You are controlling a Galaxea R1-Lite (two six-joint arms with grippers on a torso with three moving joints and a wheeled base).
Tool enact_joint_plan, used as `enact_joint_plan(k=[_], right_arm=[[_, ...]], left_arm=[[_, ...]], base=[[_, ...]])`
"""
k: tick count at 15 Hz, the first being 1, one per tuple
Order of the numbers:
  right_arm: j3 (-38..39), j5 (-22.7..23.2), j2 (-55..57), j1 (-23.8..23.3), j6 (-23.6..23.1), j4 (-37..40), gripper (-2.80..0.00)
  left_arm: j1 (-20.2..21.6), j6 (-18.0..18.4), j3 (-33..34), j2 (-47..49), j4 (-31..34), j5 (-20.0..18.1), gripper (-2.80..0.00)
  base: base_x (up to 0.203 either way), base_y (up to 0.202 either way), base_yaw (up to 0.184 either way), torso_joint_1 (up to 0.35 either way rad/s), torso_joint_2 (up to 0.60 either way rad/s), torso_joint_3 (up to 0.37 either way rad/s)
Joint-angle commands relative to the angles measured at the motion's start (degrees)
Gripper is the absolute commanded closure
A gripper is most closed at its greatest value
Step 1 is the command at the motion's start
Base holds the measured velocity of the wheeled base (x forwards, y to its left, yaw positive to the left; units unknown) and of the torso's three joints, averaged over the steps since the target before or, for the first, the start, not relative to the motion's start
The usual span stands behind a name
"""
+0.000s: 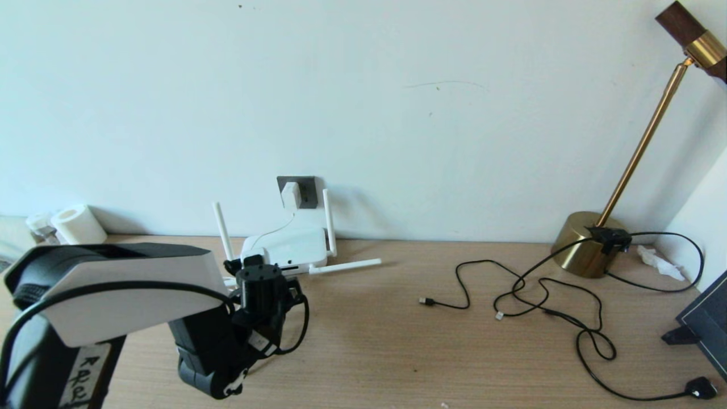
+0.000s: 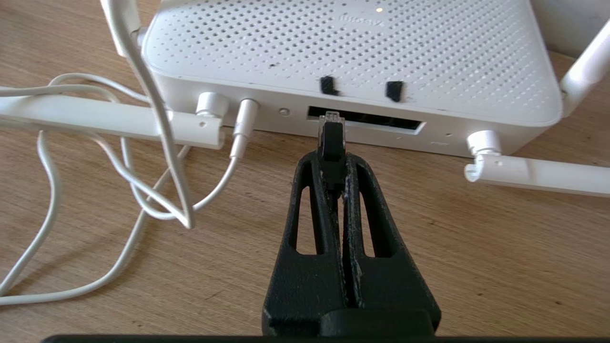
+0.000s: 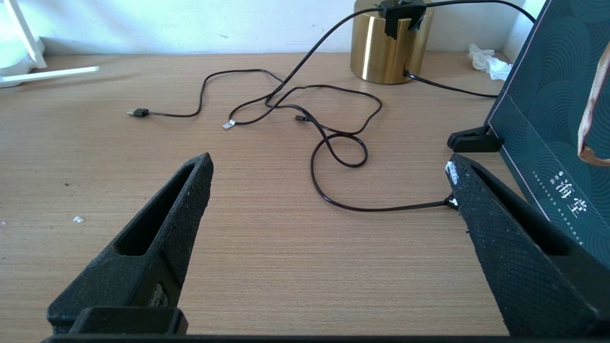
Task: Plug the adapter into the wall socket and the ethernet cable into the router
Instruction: Plug cable into router interface
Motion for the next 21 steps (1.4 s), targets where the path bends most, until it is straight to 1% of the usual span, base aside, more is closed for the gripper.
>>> enact_joint_plan(k=[1, 8, 12, 14, 16, 21], right_arm=[[0.0, 0.0, 0.0, 0.0, 0.0, 0.0, -2.80], [0.0, 0.0, 0.0, 0.0, 0.0, 0.0, -2.80], [0.0, 0.0, 0.1, 0.0, 0.0, 0.0, -2.80], [0.0, 0.0, 0.0, 0.0, 0.0, 0.0, -2.80], [0.0, 0.0, 0.1, 0.0, 0.0, 0.0, -2.80], [0.0, 0.0, 0.1, 0.0, 0.0, 0.0, -2.80]], left_arm=[[0.4, -0.2, 0.3, 0.1, -0.4, 0.1, 0.00], [1.0, -0.3, 0.7, 0.1, -0.5, -0.1, 0.00], [1.0, 0.0, 1.2, 0.1, -2.5, -1.2, 0.00], [1.0, 0.0, 1.2, 0.1, -2.5, -1.4, 0.00], [1.0, 0.1, 1.2, 0.1, -2.5, -2.3, 0.00], [0.6, 1.3, 1.3, 0.5, -2.9, -2.5, 0.00]], base=[[0.000, 0.000, 0.000, 0.000, 0.00, 0.000], [0.000, 0.000, 0.000, 0.000, 0.00, 0.000], [0.000, 0.000, 0.000, 0.000, 0.00, 0.000], [0.000, 0.000, 0.000, 0.000, 0.00, 0.000], [0.000, 0.000, 0.000, 0.000, 0.00, 0.000], [0.000, 0.000, 0.000, 0.000, 0.00, 0.000]])
